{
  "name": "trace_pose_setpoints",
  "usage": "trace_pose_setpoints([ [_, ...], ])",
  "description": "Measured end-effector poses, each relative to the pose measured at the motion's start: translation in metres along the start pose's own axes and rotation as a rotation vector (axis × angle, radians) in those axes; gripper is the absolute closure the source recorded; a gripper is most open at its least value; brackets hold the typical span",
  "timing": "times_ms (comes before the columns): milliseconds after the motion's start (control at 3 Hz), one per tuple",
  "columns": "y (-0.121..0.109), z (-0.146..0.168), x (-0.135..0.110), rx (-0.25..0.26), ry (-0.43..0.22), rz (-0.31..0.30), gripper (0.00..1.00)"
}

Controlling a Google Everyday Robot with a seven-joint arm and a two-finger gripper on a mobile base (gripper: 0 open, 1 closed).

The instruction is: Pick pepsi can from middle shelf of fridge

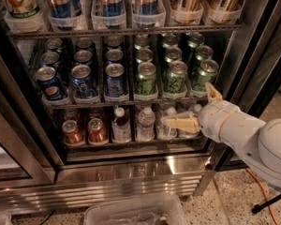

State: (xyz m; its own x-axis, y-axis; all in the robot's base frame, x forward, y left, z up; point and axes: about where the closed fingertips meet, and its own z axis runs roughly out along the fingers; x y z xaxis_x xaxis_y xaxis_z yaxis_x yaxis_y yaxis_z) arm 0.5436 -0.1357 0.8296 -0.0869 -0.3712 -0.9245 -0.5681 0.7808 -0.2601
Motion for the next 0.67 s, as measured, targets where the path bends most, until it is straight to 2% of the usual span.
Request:
trace_pose_setpoints([
  [333, -0.0127, -0.0066, 0.0143, 0.057, -0.044, 0.095, 0.0],
  [667, -0.0127, -0.0066, 0.0143, 0.057, -0.044, 0.095, 0.0],
])
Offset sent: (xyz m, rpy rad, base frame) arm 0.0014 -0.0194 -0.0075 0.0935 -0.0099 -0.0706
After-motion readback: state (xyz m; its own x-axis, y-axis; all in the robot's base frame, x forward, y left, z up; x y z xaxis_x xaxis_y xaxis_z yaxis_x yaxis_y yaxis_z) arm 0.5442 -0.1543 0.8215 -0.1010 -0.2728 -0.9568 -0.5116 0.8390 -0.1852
